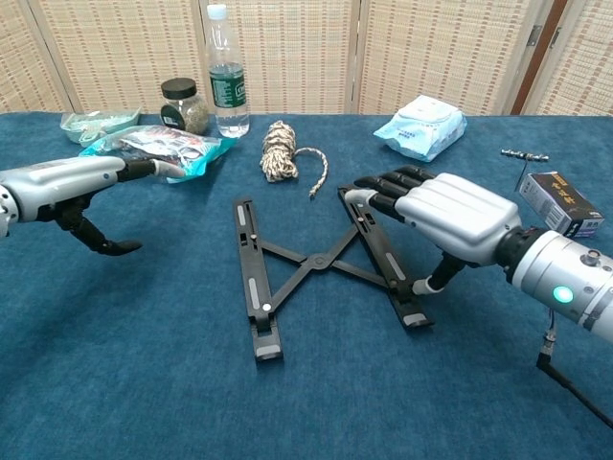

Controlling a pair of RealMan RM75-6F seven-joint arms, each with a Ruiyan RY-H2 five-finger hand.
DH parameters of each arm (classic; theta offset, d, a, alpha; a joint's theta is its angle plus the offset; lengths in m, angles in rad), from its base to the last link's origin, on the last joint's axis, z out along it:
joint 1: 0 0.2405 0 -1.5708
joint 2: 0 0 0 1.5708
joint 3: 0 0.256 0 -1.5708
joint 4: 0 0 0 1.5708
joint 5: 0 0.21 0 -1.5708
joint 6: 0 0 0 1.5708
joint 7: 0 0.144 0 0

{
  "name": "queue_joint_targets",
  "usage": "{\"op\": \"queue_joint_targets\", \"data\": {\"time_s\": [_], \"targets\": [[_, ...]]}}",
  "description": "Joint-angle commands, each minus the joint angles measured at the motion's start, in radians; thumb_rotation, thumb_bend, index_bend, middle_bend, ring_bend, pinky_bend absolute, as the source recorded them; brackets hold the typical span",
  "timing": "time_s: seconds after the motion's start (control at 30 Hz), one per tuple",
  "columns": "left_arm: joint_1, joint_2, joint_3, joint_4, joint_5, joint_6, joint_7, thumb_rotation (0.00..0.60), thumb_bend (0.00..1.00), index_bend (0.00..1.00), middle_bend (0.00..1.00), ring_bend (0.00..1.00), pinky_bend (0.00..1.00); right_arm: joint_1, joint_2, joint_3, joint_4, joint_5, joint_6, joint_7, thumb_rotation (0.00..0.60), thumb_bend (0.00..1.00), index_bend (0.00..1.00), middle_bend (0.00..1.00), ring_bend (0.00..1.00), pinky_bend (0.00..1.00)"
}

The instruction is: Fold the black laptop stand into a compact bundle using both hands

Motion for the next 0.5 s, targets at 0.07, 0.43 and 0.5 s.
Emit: {"op": "queue_joint_targets", "data": {"time_s": [0.07, 0.43, 0.5], "targets": [[-0.013, -0.024, -0.005, 0.023, -0.010, -0.016, -0.004, 0.600, 0.30, 0.06, 0.00, 0.00, 0.00, 0.006, -0.022, 0.003, 0.017, -0.007, 0.005, 0.001, 0.600, 0.00, 0.00, 0.00, 0.00, 0.00], [-0.040, -0.094, -0.019, 0.100, -0.019, -0.042, -0.044, 0.600, 0.30, 0.05, 0.00, 0.00, 0.00, 0.014, -0.084, 0.001, 0.088, -0.044, 0.054, 0.033, 0.600, 0.00, 0.00, 0.00, 0.00, 0.00], [-0.047, -0.104, -0.022, 0.115, -0.021, -0.049, -0.049, 0.600, 0.30, 0.04, 0.00, 0.00, 0.00, 0.015, -0.095, 0.001, 0.105, -0.049, 0.062, 0.045, 0.600, 0.00, 0.00, 0.00, 0.00, 0.00]]}}
